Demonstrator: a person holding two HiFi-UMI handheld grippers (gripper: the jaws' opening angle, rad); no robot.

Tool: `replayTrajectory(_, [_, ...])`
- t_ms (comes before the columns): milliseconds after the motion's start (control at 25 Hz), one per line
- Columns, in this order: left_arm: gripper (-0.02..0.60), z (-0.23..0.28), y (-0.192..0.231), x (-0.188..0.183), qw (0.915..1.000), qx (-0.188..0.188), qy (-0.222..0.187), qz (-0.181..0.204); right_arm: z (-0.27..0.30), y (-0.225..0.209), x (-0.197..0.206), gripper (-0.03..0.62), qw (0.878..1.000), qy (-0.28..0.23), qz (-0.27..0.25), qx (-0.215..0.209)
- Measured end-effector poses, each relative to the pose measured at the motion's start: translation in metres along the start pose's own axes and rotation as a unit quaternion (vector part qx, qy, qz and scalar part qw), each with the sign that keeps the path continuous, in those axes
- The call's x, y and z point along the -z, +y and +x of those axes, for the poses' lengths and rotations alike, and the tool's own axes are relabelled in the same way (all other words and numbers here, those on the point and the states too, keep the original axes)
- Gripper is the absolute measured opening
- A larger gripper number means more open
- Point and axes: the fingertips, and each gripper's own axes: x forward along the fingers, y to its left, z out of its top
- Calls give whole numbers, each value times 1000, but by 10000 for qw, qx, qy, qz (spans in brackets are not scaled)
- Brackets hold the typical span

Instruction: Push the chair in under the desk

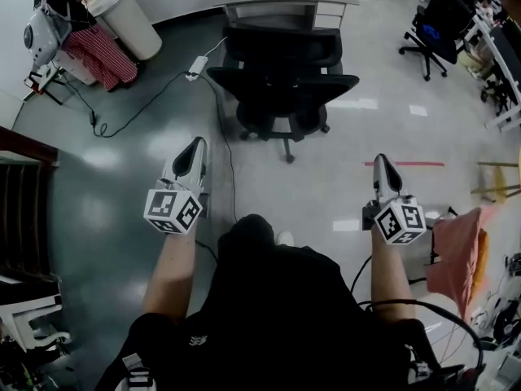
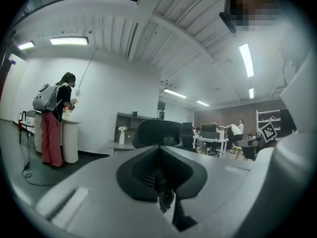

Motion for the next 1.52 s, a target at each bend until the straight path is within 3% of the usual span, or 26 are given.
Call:
replayTrajectory(280, [5,30,20,10,10000,-3,88,-13,35,-12,-3,2,10000,-19,52,-31])
replayTrajectory(600, [5,97,63,14,9995,295,63,50,94,-18,-5,2,10000,46,5,85])
replayTrajectory(880, [5,171,112,27,9971,648,203,350,183,-19,-11,2,9994,273,-166,156])
replayTrajectory(1080, [6,218,145,44,9952,842,395,304,246,-15,-9,2,9985,453,-279,83])
replayTrajectory(1360, [15,267,167,52,9877,1284,730,507,298,-5,-24,2,9969,319,-671,-276])
replayTrajectory(1520, [70,281,153,61,9757,1775,974,839,303,-7,-15,19,9924,605,-902,-570])
